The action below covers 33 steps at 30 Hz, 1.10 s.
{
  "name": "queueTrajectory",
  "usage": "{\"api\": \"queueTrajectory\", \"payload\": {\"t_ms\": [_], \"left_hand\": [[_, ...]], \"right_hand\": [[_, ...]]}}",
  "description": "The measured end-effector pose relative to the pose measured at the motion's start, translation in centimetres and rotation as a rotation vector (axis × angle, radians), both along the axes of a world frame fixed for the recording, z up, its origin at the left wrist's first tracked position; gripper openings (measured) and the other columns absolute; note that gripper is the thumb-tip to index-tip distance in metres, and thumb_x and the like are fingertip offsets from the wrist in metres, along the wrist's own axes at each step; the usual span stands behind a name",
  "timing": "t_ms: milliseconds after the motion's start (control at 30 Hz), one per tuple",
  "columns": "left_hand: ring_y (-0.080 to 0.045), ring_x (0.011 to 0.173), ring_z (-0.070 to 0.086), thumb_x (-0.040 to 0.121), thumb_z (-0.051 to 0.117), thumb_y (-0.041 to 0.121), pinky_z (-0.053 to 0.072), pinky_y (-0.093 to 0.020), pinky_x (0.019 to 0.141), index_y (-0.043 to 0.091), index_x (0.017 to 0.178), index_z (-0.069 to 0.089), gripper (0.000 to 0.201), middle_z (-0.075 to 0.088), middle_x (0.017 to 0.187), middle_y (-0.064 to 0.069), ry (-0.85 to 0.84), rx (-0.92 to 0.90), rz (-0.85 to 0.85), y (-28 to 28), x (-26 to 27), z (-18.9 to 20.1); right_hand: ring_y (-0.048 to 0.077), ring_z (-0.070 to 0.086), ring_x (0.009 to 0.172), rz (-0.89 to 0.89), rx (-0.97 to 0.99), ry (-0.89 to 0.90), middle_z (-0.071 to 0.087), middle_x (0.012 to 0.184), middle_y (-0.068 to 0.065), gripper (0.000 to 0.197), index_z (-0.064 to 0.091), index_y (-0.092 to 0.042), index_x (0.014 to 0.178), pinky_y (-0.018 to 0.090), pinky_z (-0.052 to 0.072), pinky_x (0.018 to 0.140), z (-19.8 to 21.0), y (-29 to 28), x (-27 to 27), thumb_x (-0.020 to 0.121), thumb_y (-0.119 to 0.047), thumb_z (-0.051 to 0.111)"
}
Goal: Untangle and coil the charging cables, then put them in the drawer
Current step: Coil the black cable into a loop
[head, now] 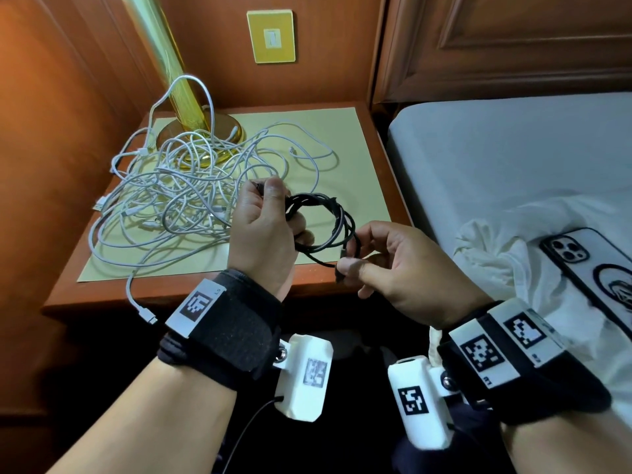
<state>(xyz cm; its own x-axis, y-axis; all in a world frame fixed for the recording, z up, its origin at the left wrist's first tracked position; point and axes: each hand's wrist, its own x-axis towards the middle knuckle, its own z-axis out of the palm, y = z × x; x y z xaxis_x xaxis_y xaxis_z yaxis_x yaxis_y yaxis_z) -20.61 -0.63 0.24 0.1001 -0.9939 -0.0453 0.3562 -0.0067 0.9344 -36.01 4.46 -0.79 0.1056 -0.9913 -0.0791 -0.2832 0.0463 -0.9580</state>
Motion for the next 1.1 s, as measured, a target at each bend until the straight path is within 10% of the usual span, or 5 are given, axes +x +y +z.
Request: {"api": "queueTrajectory", "payload": {"t_ms": [400, 600, 833, 1100], "left_hand": [[-0.008, 0.057, 0.042, 0.109, 0.036, 0.021, 0.047, -0.028, 0.056, 0.017, 0.087, 0.041, 0.023, 0.044, 0.078, 0.003, -0.005, -0.016, -0.053, 0.8, -1.2, -0.5], [-0.012, 0.066, 0.058, 0.108, 0.04, 0.027, 0.057, -0.046, 0.073, 0.018, 0.089, 0.045, 0.021, 0.062, 0.084, -0.003, -0.153, -0.071, -0.042, 1.0, -1.6, -1.2], [-0.006, 0.061, 0.055, 0.105, 0.043, 0.02, 0.046, -0.021, 0.058, 0.017, 0.095, 0.045, 0.011, 0.057, 0.075, 0.002, -0.671, -0.394, -0.019, 0.7, -0.7, -2.0], [-0.033, 0.056, 0.049, 0.102, 0.041, 0.026, 0.046, -0.055, 0.053, 0.035, 0.09, 0.035, 0.016, 0.053, 0.075, -0.017, -0.672, -0.381, 0.055, 0.6, -0.8, -1.9]], "right_hand": [[0.02, 0.075, 0.069, -0.274, -0.038, -0.156, 0.068, 0.083, 0.007, 0.017, 0.053, -0.011, 0.085, 0.03, 0.06, 0.064, -0.2, -0.2, 1.2, 0.092, -0.007, 0.068], [0.046, 0.067, 0.084, -0.317, -0.06, -0.054, 0.07, 0.088, 0.009, 0.061, 0.055, -0.024, 0.088, 0.062, 0.056, 0.074, -0.3, -0.2, 1.5, 0.053, -0.064, 0.083], [0.021, 0.071, 0.061, -0.327, -0.11, -0.039, 0.067, 0.085, 0.01, 0.022, 0.057, -0.01, 0.099, 0.042, 0.062, 0.068, -0.1, -0.3, 1.1, 0.086, -0.009, 0.073], [0.006, 0.061, 0.079, -0.256, -0.218, 0.204, 0.067, 0.088, -0.011, 0.02, 0.064, -0.024, 0.107, 0.009, 0.043, 0.067, 0.0, 0.1, 1.0, 0.091, -0.013, 0.063]]}}
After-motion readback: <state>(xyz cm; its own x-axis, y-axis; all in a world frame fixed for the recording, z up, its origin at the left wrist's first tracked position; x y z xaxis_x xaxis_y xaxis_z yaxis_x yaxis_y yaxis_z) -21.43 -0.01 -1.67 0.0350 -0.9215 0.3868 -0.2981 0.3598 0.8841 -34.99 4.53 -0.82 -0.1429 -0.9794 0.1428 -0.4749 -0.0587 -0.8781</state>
